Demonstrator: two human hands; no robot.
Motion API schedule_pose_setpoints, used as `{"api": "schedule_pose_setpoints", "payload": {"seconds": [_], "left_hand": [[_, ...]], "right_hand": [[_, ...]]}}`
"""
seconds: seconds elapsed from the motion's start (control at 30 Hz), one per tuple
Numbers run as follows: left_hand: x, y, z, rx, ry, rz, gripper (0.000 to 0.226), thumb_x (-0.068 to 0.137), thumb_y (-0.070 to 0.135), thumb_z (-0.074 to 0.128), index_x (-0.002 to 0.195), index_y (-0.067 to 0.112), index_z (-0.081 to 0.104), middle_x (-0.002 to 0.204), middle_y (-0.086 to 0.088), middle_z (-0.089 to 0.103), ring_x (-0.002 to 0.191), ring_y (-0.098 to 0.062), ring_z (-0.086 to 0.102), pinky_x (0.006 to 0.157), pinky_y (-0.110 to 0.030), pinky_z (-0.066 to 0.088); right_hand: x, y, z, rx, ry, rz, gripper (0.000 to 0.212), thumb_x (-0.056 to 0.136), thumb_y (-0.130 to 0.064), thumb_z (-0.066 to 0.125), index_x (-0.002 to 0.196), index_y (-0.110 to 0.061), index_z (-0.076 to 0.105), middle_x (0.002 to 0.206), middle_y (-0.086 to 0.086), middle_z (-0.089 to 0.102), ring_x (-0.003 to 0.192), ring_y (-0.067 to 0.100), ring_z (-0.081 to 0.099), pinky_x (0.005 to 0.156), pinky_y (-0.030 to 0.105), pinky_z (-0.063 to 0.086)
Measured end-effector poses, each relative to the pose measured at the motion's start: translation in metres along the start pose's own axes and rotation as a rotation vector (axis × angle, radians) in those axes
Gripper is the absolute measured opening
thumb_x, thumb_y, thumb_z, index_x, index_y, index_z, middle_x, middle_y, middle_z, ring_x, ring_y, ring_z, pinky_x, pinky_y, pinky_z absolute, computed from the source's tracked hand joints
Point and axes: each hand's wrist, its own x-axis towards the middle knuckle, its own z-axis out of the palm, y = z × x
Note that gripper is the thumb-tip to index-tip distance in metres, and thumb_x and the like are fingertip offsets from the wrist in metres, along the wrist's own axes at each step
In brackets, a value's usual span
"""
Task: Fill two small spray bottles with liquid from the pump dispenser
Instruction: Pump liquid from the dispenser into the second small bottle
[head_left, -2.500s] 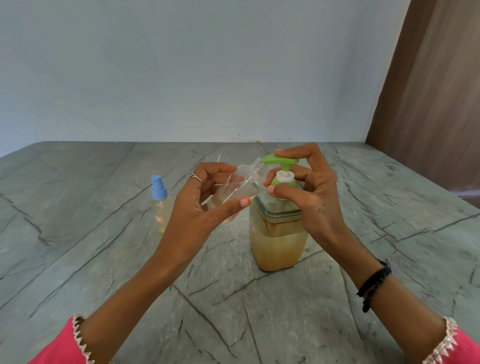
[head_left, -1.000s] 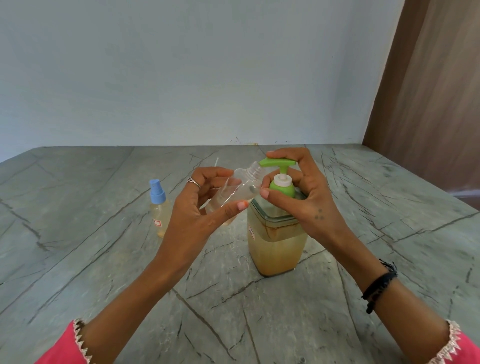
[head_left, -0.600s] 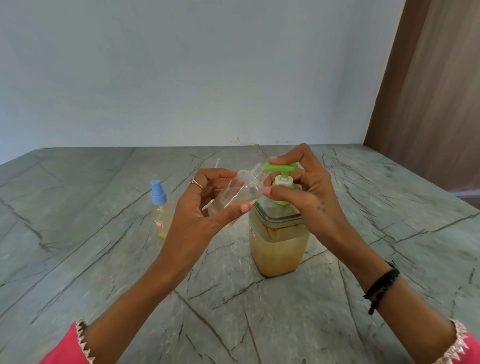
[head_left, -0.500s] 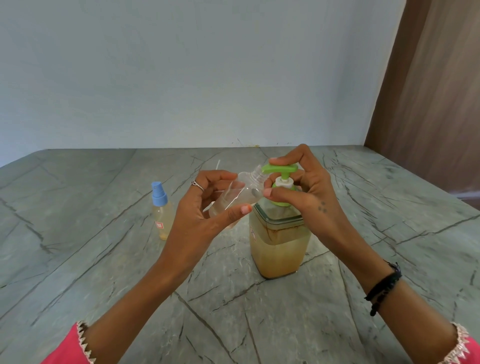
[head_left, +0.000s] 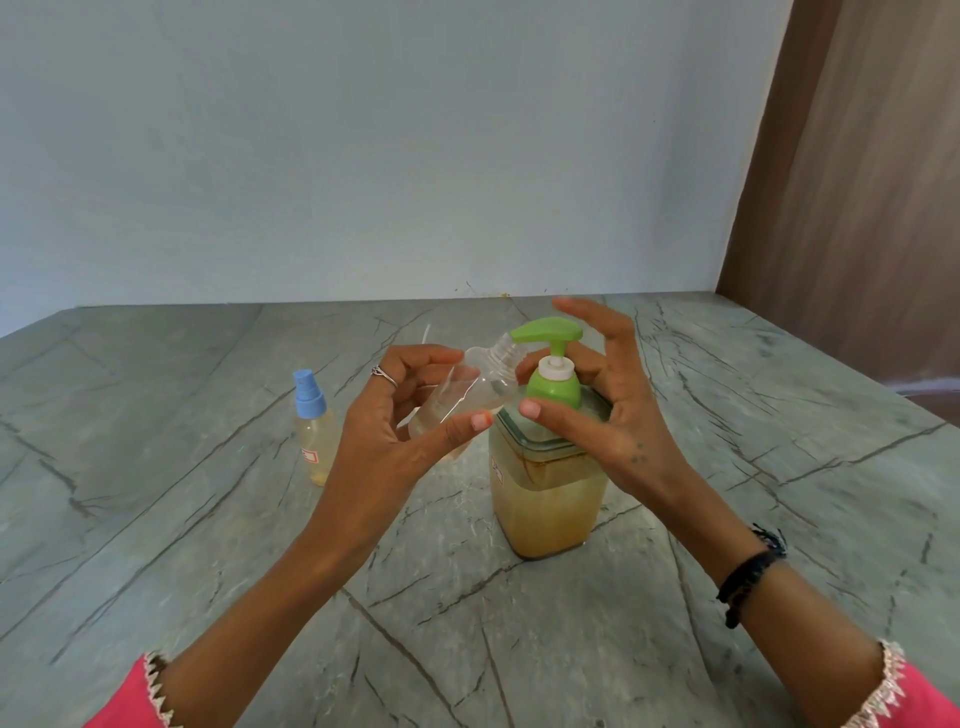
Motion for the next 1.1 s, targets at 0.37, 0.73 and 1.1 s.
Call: {"api": "schedule_pose_setpoints", "payload": {"seconds": [0.37, 0.73, 1.1], "left_hand": [[0.0005, 0.0016, -0.0017, -0.001, 0.013, -0.004, 0.042, 0.061, 0.029, 0.070, 0.100, 0.028, 0.055, 0.095, 0.024, 0.067, 0.098, 0.002, 0.062, 0.072, -0.013, 0.052], [0.0008, 0.0019, -0.0009, -0.013, -0.007, 0.002, 0.041, 0.059, 0.027, 0.070, 0.097, 0.029, 0.054, 0.092, 0.030, 0.065, 0.096, 0.009, 0.060, 0.065, -0.009, 0.049], [0.0008, 0.0033, -0.0016, -0.028, 0.001, 0.000, 0.040, 0.060, 0.024, 0.069, 0.097, 0.027, 0.054, 0.090, 0.029, 0.066, 0.095, 0.008, 0.061, 0.063, -0.008, 0.048]], "right_hand": [[0.0041, 0.0036, 0.0048, 0.011, 0.073, 0.017, 0.026, 0.079, 0.002, 0.067, 0.103, 0.007, 0.057, 0.091, -0.035, 0.062, 0.078, -0.013, 0.058, 0.072, 0.008, 0.048], [0.0080, -0.0043, 0.0073, 0.036, 0.096, 0.049, 0.032, 0.077, -0.009, 0.066, 0.093, -0.031, 0.048, 0.080, 0.000, 0.072, 0.077, 0.014, 0.067, 0.073, 0.021, 0.052], [0.0042, -0.0050, 0.0063, 0.019, 0.027, 0.032, 0.044, 0.084, -0.011, 0.064, 0.107, -0.043, 0.044, 0.086, 0.000, 0.071, 0.081, 0.016, 0.067, 0.076, 0.022, 0.052]]}}
